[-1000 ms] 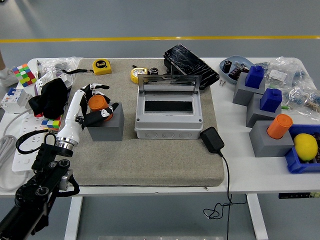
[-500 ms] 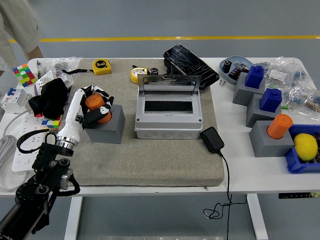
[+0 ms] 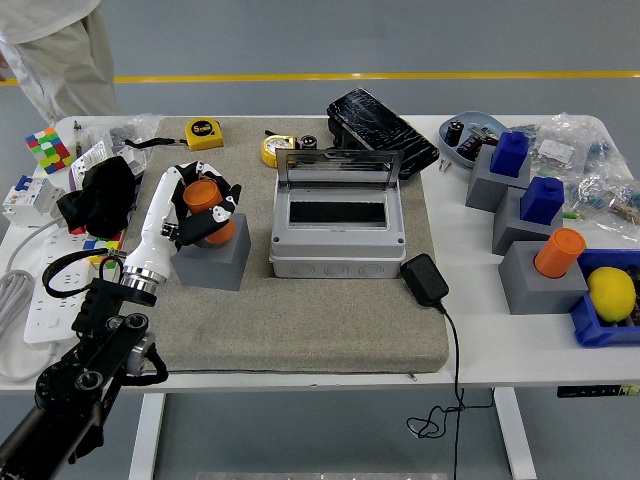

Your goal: Fetch the battery,place it into the box,close the lid of the box

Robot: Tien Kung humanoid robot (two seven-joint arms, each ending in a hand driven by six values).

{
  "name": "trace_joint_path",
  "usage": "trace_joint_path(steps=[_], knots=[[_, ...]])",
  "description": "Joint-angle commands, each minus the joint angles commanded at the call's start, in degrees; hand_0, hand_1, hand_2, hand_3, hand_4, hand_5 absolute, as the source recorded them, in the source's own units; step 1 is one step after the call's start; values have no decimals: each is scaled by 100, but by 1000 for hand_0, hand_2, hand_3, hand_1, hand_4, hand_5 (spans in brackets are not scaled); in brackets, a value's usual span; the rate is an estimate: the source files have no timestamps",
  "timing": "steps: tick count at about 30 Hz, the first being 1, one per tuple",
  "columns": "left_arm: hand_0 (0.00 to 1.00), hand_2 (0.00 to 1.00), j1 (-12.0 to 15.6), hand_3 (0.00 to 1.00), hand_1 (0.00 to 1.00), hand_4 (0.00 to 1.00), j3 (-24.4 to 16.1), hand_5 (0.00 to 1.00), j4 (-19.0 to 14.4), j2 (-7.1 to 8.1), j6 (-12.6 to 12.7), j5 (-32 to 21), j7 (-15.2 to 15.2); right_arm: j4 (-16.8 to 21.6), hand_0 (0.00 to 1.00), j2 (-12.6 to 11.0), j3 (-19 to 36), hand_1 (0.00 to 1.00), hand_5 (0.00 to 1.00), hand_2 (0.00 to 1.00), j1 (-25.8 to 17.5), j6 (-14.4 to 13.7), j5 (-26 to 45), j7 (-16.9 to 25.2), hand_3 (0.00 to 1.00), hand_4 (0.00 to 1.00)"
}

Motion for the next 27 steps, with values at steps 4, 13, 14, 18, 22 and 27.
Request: trace_joint_path(steps=[4, 13, 14, 18, 22, 27], knots=[[213, 221, -94, 319, 183, 516, 284, 2, -465, 0, 15, 362, 315, 0, 750, -7, 40, 714, 544, 724, -12, -11, 8, 4, 724, 998], [218, 225, -649, 314, 186, 581, 1257, 2, -1180, 279, -155, 1466, 1356, 0, 749, -47, 94, 713, 543, 725, -4, -32, 11, 25, 724, 998], [218, 225, -698, 314, 186, 581, 1332, 2, -1202, 296, -163, 1510, 1423, 0, 749, -49, 99, 713, 543, 725, -2, -34, 14, 25, 724, 998], [222, 227, -1061, 321, 187, 621, 1761, 2, -1245, 316, -162, 1993, 1908, 0, 750, -50, 127, 713, 543, 724, -2, -49, 41, 29, 723, 998], [222, 227, -1553, 321, 187, 621, 2232, 2, -1116, 208, -294, 2710, 2359, 0, 750, -50, 130, 713, 543, 724, 2, -56, 36, 28, 723, 998], [221, 226, -2003, 325, 185, 645, 2554, 2, -853, 2, -338, 3486, 2389, 0, 750, -49, 119, 713, 543, 724, 8, -61, 40, 24, 721, 998]])
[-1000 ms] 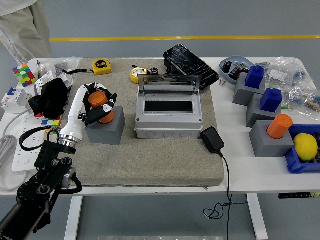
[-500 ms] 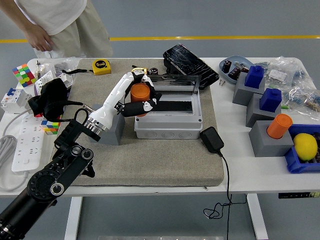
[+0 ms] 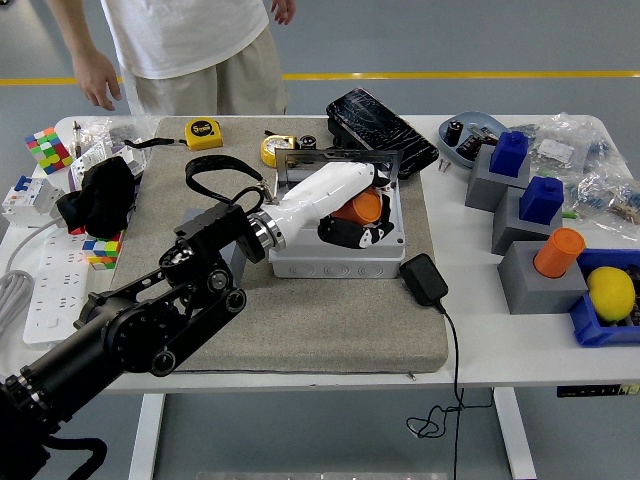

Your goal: Fetch the battery,place it into the box,close the lid of the box

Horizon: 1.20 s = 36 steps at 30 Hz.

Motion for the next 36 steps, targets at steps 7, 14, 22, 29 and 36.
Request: trace_joint_path(steps=[7, 14, 22, 29, 36], knots=[[217, 226, -447, 330, 185, 655, 304, 2, 472, -2, 6, 1060, 158, 0, 746, 2, -29, 713, 544, 724, 1, -8, 42, 1, 721, 998], [222, 226, -540, 342, 188, 712, 314, 2, 978, -2, -43, 1235, 259, 0, 746, -1, -93, 712, 546, 722, 9, -11, 97, 15, 720, 998], [250, 317, -530, 470, 301, 998, 206, 2, 1119, -2, 190, 1297, 70, 0, 750, -18, -174, 712, 554, 722, 22, -2, 76, 20, 718, 998], [303, 466, -465, 697, 471, 998, 201, 27, 1159, -2, 314, 1166, -62, 0, 747, -17, -202, 712, 554, 722, 7, -1, 99, 22, 717, 998], [355, 519, -443, 735, 553, 998, 183, 96, 1160, -2, 415, 1058, -157, 0, 749, -25, -243, 712, 556, 722, 17, 5, 88, 25, 717, 998]])
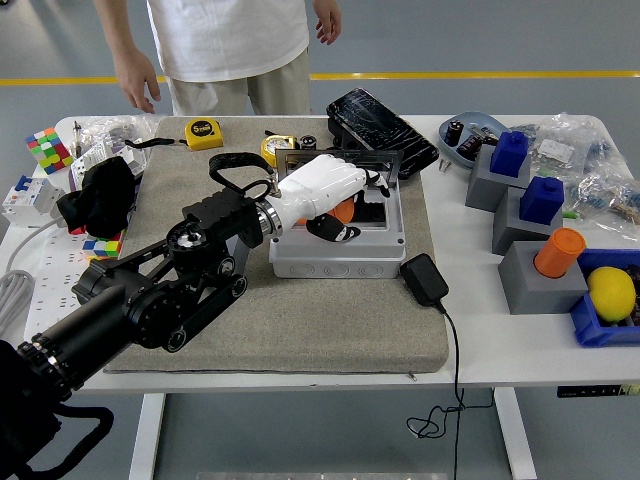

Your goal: Fetch the battery,place it into the box,close the lid of the box

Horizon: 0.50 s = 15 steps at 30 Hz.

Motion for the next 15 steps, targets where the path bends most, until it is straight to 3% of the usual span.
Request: trace_joint_path(steps=[3, 4, 9, 15], knots=[[355, 519, 12, 735, 553, 998, -9, 96, -4, 0, -1, -34, 14, 0, 749, -4, -1, 712, 556, 722, 0, 3, 3, -2, 717, 998], [437, 581, 17, 762, 596, 998, -11, 166, -14, 0, -2, -51, 14, 0, 746, -5, -8, 712, 557, 721, -1, 2, 9, 2, 715, 998], [437, 581, 62, 762, 596, 998, -45, 166, -124, 0, 1, -170, -5, 0, 746, -8, -1, 712, 557, 721, -9, 8, -7, 1, 715, 998], [433, 583, 191, 761, 590, 998, -143, 203, -478, 0, 24, -356, -34, 0, 746, -4, 1, 712, 559, 721, -26, 8, 9, 5, 716, 998]])
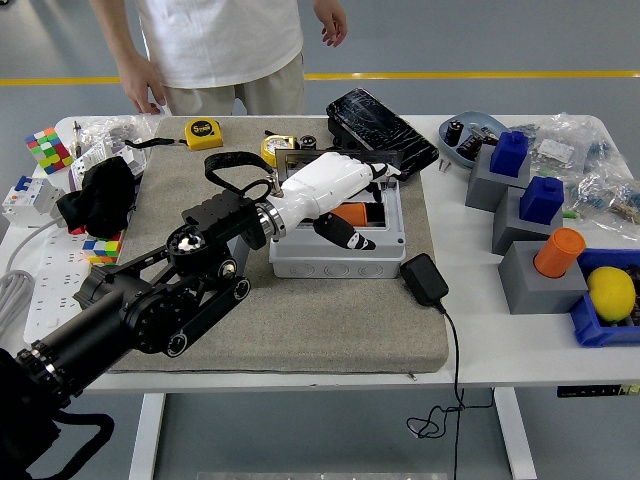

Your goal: Fetch the battery,place it into the box,close the lid of the box

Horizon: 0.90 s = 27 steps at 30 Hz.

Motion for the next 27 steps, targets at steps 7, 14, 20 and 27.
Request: trace_joint_path(steps=[7, 14, 20, 27], knots=[[467, 596, 154, 752, 610, 998, -339, 294, -408, 0, 125, -88, -102, 0, 746, 9, 18, 712, 559, 721, -4, -9, 33, 7, 716, 998], [733, 747, 145, 807, 755, 998, -1068, 375, -331, 0, 89, -48, -9, 0, 747, 11, 13, 712, 560, 722, -1, -13, 55, 7, 716, 998], [802, 818, 143, 864, 828, 998, -1476, 392, -55, 0, -96, 63, 244, 0, 747, 10, 26, 712, 560, 722, -11, -22, 102, 10, 716, 998], [783, 805, 239, 854, 820, 998, -1451, 422, 9, 0, -318, 38, 596, 0, 748, 15, 47, 712, 561, 721, -17, -28, 156, 13, 715, 998]])
